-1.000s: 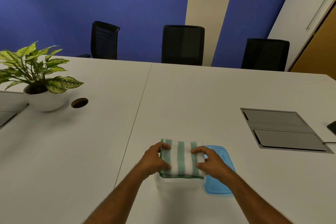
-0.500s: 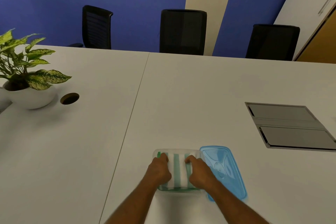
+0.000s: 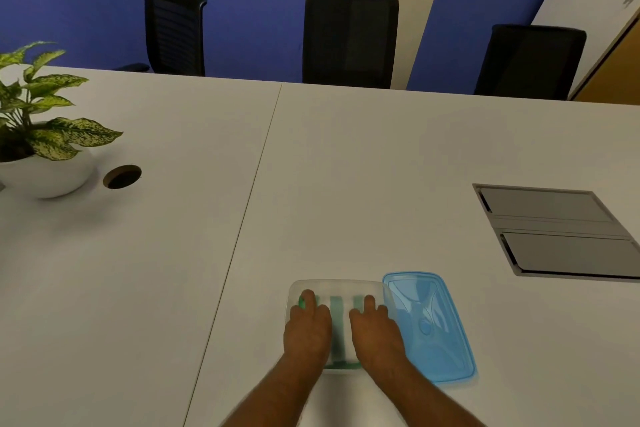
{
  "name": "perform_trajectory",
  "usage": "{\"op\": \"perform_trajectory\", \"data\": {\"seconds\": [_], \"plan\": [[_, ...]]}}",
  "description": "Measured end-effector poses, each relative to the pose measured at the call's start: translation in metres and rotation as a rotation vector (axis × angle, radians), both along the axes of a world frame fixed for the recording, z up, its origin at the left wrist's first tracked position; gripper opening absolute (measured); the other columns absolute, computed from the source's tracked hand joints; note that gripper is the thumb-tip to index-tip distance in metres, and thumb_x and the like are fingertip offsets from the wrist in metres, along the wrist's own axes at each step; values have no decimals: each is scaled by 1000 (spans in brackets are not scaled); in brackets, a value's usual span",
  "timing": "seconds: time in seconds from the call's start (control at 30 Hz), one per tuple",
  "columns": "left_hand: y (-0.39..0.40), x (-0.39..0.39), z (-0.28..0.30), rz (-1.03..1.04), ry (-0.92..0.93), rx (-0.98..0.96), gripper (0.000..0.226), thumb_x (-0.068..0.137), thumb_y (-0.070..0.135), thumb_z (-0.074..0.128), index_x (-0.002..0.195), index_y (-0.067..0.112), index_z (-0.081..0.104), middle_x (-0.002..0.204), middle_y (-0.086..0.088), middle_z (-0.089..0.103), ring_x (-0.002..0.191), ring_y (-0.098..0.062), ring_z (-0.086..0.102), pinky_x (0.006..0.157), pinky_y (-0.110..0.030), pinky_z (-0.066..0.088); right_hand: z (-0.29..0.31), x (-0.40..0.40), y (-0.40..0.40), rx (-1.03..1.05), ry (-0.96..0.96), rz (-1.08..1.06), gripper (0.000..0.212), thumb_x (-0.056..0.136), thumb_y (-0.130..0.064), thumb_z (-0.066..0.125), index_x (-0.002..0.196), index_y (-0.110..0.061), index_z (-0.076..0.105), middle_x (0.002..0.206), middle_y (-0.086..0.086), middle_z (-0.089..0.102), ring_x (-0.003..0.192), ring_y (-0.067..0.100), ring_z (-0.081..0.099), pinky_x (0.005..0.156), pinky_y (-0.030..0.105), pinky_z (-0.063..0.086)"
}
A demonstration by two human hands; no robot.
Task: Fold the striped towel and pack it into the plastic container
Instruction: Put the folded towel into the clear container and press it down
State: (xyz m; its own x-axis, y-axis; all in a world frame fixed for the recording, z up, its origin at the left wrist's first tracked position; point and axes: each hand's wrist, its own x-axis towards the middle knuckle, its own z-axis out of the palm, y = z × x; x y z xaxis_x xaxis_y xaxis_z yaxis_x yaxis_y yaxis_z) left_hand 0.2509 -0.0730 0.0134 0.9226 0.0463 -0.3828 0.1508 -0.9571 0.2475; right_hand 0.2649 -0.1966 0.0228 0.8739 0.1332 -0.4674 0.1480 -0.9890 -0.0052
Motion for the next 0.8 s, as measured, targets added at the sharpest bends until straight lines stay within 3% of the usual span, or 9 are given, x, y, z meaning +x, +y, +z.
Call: {"op": "perform_trajectory", "data": {"seconds": [0.1, 0.2, 0.37, 0.47, 0.57, 0.67, 0.8], "plan": [[2, -3, -2, 7, -21, -9, 49, 95, 26, 60, 138, 13, 43, 155, -11, 29, 121, -25, 50, 102, -36, 49, 1, -1, -1, 18, 49, 0, 62, 92, -10, 58, 148, -15, 32, 155, 18, 28, 130, 31, 45, 100, 37, 45], [1, -4, -2, -77, -24, 63, 58, 93, 29, 66, 142, 13, 41, 160, -12, 19, 128, -27, 46, 103, -36, 46, 2, 0, -4, 13, 42, 9, 67, 88, -7, 61, 147, -15, 31, 150, 18, 33, 123, 31, 50, 94, 37, 48], [-3, 0, 10, -161, -20, 137, 55, 92, 24, 66, 140, 11, 43, 157, -12, 21, 126, -28, 46, 100, -36, 48, 13, 0, -8, 73, -1, -8, 68, 85, -13, 63, 146, -15, 32, 138, 12, 48, 113, 28, 60, 86, 35, 51], [-10, 7, 24, -234, -31, 157, 49, 92, 14, 63, 137, 9, 44, 147, -14, 34, 120, -29, 50, 95, -36, 49, 32, -2, -18, 238, -151, -96, 51, 86, -15, 57, 135, -22, 45, 125, 2, 58, 104, 26, 63, 80, 33, 50], [-24, 14, 39, -316, -107, 125, 47, 87, 6, 64, 130, 11, 46, 134, -12, 44, 114, -29, 51, 86, -38, 49, 42, -2, -46, 494, -416, -343, 28, 90, -19, 53, 116, -27, 62, 110, -5, 69, 94, 20, 67, 78, 32, 51], [-46, 16, 39, -262, -202, -229, 45, 87, 20, 64, 130, 18, 50, 128, -5, 52, 116, -25, 49, 91, -38, 48, 36, 1, -92, 636, -582, -600, 13, 87, -17, 61, 96, -21, 69, 93, 0, 74, 83, 22, 69, 77, 34, 54], [-96, 2, 42, 84, -135, -896, 63, 84, 35, 72, 139, 24, 45, 133, 9, 51, 126, -12, 48, 107, -29, 40, -4, -4, -156, 538, -443, -831, 15, 84, -20, 67, 98, -15, 69, 97, 8, 74, 89, 30, 68, 81, 38, 54]]}}
